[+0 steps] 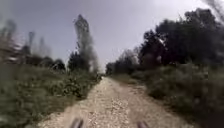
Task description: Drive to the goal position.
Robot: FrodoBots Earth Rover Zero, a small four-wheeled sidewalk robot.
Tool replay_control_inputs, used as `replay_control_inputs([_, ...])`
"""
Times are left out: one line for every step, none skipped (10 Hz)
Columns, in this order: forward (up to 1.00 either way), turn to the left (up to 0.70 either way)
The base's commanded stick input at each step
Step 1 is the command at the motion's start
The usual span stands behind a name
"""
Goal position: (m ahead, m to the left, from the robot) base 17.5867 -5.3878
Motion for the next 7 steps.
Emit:
replay_control_inputs([0.85, 0.0])
replay_control_inputs([0.85, 0.0])
replay_control_inputs([0.85, 0.0])
replay_control_inputs([0.85, 0.0])
replay_control_inputs([0.85, 0.0])
replay_control_inputs([0.85, 0.0])
replay_control_inputs([0.85, 0.0])
